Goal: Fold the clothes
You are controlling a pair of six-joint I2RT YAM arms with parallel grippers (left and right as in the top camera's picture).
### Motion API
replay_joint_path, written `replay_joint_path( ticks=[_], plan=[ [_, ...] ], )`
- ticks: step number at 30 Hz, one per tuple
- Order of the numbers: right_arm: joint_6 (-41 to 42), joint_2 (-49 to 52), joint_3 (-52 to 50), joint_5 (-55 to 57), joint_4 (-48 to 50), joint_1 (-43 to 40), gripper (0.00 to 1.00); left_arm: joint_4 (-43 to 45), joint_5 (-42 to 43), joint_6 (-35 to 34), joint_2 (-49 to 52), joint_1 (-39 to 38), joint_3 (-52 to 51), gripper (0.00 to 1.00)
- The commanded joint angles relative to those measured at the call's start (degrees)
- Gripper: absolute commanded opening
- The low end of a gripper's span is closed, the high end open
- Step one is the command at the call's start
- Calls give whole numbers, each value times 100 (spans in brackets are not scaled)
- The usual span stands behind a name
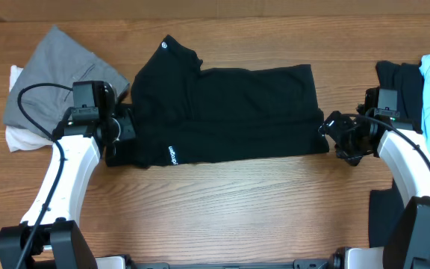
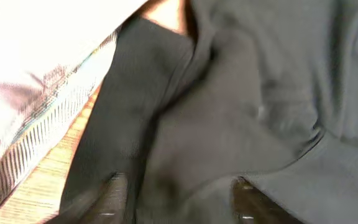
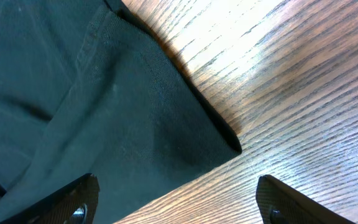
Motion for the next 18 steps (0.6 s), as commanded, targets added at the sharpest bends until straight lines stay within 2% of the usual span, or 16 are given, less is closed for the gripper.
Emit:
replay_joint_path(
  ticks=[1, 6, 9, 11, 18],
  plan=[
    [-63, 7, -39, 20, 28, 33, 85, -232, -227, 63, -11, -9, 90, 68],
    [-92, 9, -42, 85, 33, 31, 89, -911, -621, 107, -11, 0, 90, 68],
    [-170, 94, -42, 81, 116, -59, 73, -1200, -623, 175, -11, -2, 44, 66],
    [-170, 264, -42, 46, 181, -138, 68, -1220, -619, 173, -11, -2, -52, 64],
    [-361, 1071, -39, -291, 560, -155, 68, -855, -520, 192, -11, -11, -518, 56]
  ],
)
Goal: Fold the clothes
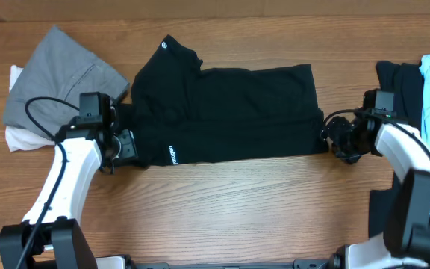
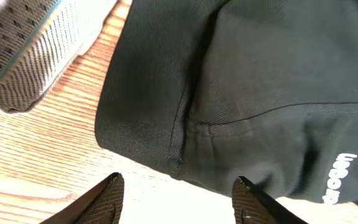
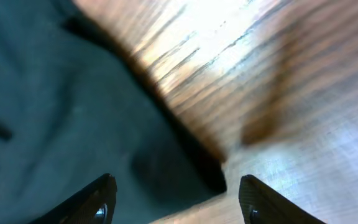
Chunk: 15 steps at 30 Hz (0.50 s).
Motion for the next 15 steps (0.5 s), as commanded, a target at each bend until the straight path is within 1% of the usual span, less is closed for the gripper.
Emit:
replay_joint_path(
  ticks=[1, 3, 4, 5, 6, 7, 8, 9, 12, 15],
  plan=[
    [-162, 251, -17, -186, 146, 4, 68, 214, 122, 90, -11, -11, -260, 52],
    [-306, 310, -17, -420, 157, 4, 58, 372, 378, 90, -11, -13, -343, 39],
    [-409, 310, -17, -568, 136, 4, 52, 433, 487, 92, -11, -13, -367, 34],
    [-511, 310, -17, -669, 105, 4, 41, 481, 540, 92, -11, -13, -385, 24],
    [-538, 310, -17, -682, 81, 4, 32, 487, 535, 109, -11, -11, -385, 17],
    [-542, 310, -17, -625, 22, 4, 20, 490, 509, 181, -11, -11, -385, 9],
    [-540, 310, -13, -531, -55, -13, 10, 490, 472, 234, -11, -2, -385, 4],
    [-498, 308, 9, -376, -173, -55, 5, 487, 439, 264, -11, 13, -385, 4],
    [-382, 306, 170, 105, -533, -269, 4, 439, 361, 302, -11, 142, -382, 4],
    [-391, 260, 378, 179, -791, -511, 4, 372, 315, 304, -11, 350, -385, 4]
  ],
)
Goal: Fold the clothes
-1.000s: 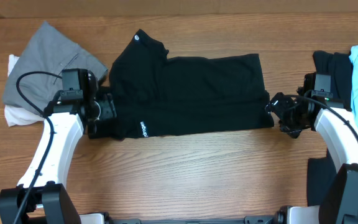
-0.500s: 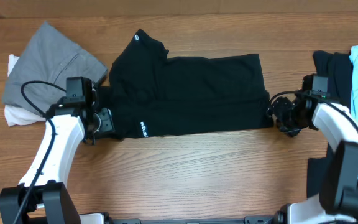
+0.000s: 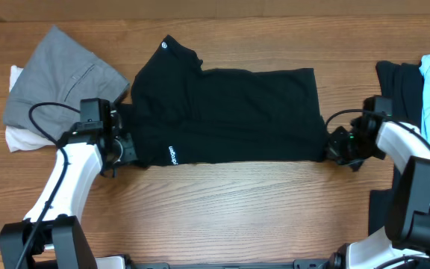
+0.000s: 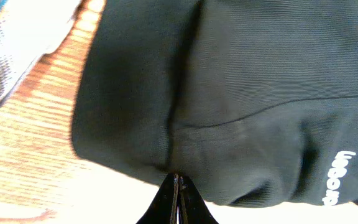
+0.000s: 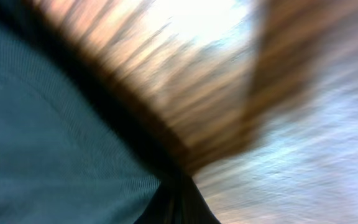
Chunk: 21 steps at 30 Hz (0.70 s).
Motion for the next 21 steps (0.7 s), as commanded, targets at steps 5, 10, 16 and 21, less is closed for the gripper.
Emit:
replay_joint_path(
  ticks=[5, 10, 16, 21],
  plan=[
    [0, -98, 570, 538, -575, -446, 4, -72, -24, 133, -11, 560, -66, 4],
    [0, -105, 623, 592, -713, -474, 4, -48, 702, 295, -11, 649, -68, 13],
    [4, -105, 621, 748, -708, -474, 4, -52, 1803, 702, -11, 411, -68, 72],
    [4, -105, 621, 745, -710, -474, 4, -17, 1252, 774, -11, 17, -72, 81]
  ],
)
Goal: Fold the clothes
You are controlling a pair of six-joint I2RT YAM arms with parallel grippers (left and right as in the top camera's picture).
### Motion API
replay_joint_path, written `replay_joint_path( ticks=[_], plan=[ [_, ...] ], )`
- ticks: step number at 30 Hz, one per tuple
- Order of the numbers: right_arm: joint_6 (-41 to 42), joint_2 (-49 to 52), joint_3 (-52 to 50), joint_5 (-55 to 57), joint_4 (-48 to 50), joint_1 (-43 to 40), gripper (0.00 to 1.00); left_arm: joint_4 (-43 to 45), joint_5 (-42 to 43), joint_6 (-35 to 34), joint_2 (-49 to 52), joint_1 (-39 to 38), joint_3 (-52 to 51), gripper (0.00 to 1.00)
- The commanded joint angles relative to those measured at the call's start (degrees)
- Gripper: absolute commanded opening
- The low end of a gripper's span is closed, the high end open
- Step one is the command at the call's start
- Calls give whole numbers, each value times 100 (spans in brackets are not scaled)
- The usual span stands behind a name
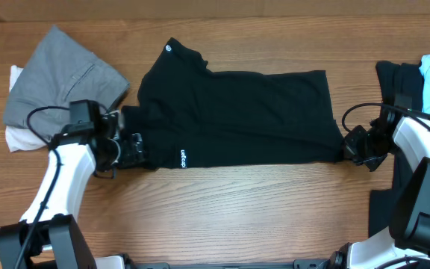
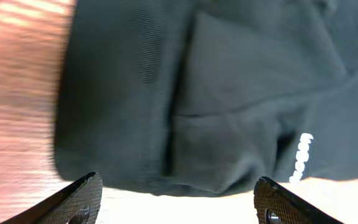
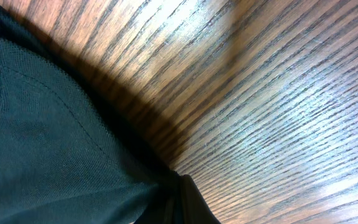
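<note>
A black shirt (image 1: pixel 237 112) lies spread flat across the middle of the wooden table, with a small white logo (image 1: pixel 182 158) near its front left edge. My left gripper (image 1: pixel 131 146) is open at the shirt's front left corner. Its fingers (image 2: pixel 79 200) stand wide apart just short of the hem (image 2: pixel 166 180), holding nothing. My right gripper (image 1: pixel 349 152) is shut on the shirt's front right corner. In the right wrist view the closed gripper (image 3: pixel 182 202) pinches the black cloth (image 3: pixel 42 143) low against the wood.
A grey garment (image 1: pixel 62 71) lies on a white cloth (image 1: pixel 17 138) at the back left. A dark garment (image 1: pixel 394 78) and a light blue one are piled at the right edge. Another dark piece (image 1: pixel 383 213) lies at the front right.
My left gripper has opened and let go of the front left corner. My right gripper, still shut on the front right corner, has moved right, and the whole shirt now lies further right.
Both grippers stood open at the ends of the shirt, then open just short of its front corners. Each was then shut on its corner. Now the left one is open again, and the shirt has shifted right with the right gripper.
</note>
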Motion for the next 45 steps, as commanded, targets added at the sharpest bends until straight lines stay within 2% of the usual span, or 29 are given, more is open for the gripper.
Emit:
replay_joint_path(
  ticks=[1, 6, 8, 10, 11, 13, 15, 17, 19, 20, 25, 27, 31, 34, 35, 36, 38, 39, 45],
  plan=[
    [0, -103, 146, 157, 11, -28, 4, 79, -109, 205, -11, -203, -72, 81],
    [2, -103, 146, 90, 31, -28, 4, 369, -149, 210, -11, -245, -72, 75],
    [2, -103, 146, 74, 39, -28, 4, 461, -149, 164, -11, -245, -72, 60],
    [2, -103, 146, 74, 39, -28, 4, 533, -151, 101, -11, -245, -72, 39],
    [2, -103, 146, 72, 39, -28, 4, 586, -149, 7, -11, -245, -72, 35],
    [2, -103, 146, 74, 39, -28, 4, 699, -146, -260, -11, -245, -72, 35],
    [2, -103, 146, 72, 42, -28, 4, 774, -107, -354, -11, -247, -74, 39],
    [2, -103, 146, 72, 39, -28, 4, 664, -151, -337, -11, -247, -72, 47],
    [2, -103, 146, 72, 39, -28, 4, 592, -219, -328, -11, -247, -103, 59],
    [2, -103, 146, 72, 42, -28, 4, 612, -216, -328, -11, -247, -138, 62],
    [2, -103, 146, 31, 61, -28, 4, 953, 20, -385, -11, -247, -452, 62],
    [4, -103, 146, 31, 63, -28, 4, 1080, 31, -614, -11, -247, -566, 61],
    [2, -103, 146, 31, 61, -28, 4, 1386, 52, -876, -11, -247, -728, 49],
    [2, -103, 146, 33, 63, -28, 4, 1453, 46, -892, -11, -247, -798, 47],
    [4, -103, 146, 33, 68, -28, 4, 1467, 48, -894, -11, -247, -820, 44],
    [2, -103, 146, 33, 72, -28, 4, 1473, 50, -894, -11, -245, -831, 39],
    [2, -103, 146, 33, 76, -28, 4, 1467, 50, -890, -11, -245, -833, 11],
    [2, -103, 146, 35, 79, -28, 4, 1449, 42, -890, -11, -245, -831, 4],
    [7, -103, 146, 184, 79, -46, 4, 1200, 13, -809, -13, 48, -774, 4]
  ],
)
